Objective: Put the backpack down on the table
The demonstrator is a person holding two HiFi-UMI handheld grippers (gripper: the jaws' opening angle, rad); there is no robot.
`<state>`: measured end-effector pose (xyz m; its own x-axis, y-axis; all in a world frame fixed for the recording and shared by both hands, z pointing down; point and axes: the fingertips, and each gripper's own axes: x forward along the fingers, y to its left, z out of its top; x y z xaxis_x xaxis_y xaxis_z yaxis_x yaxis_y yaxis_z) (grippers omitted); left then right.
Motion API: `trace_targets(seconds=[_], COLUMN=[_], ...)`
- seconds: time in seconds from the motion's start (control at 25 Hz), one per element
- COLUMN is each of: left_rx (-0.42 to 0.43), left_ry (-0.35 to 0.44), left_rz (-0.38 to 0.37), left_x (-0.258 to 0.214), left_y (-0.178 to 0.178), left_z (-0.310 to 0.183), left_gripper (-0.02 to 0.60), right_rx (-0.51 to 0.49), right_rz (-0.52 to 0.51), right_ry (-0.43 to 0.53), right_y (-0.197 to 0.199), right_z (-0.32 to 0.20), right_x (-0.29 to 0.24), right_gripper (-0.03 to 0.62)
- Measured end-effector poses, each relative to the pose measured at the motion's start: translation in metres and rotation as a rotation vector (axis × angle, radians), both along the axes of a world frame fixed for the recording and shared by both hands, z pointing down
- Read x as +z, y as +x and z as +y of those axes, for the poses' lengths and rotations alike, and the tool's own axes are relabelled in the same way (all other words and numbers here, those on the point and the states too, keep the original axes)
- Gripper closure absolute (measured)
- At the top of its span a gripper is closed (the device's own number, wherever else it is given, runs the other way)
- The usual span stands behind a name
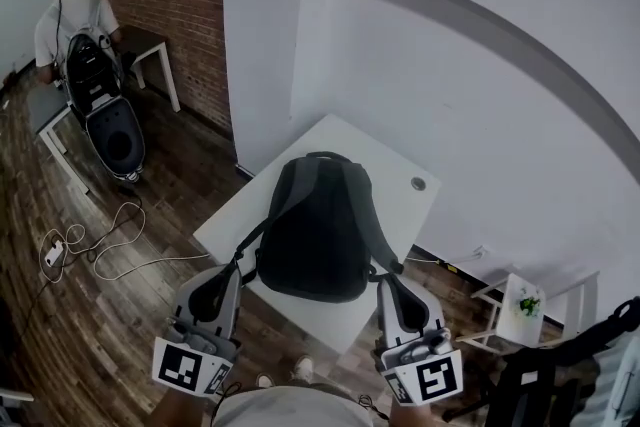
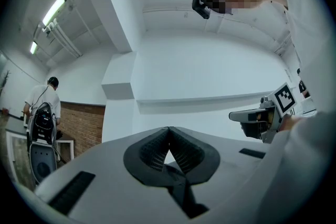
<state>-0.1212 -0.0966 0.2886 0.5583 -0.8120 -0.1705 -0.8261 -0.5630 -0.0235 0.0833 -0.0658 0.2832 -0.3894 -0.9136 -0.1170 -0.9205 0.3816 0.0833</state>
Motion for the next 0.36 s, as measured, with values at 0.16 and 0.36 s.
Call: trace_targets(seconds=[0.16, 0.36], left_rx=[0.002, -0.001], left_ry=[-0.009, -0.028], left_rz=[-0.001, -0.001], left_x=[0.0027, 0.0099], left_y=[-0.0002, -0.0056], left_z=[0.0062, 0.0046], left_gripper=[0.565, 0.565], right_rx=[-0.003, -0.008], right_rz=[-0.006, -0.019], right_ry=[-0.005, -0.018], right_y=[-0.0021, -0.0081], right_z=[0.0050, 0.0036], right_x=[0.0027, 0.0099], right_gripper=[0.552, 0.553])
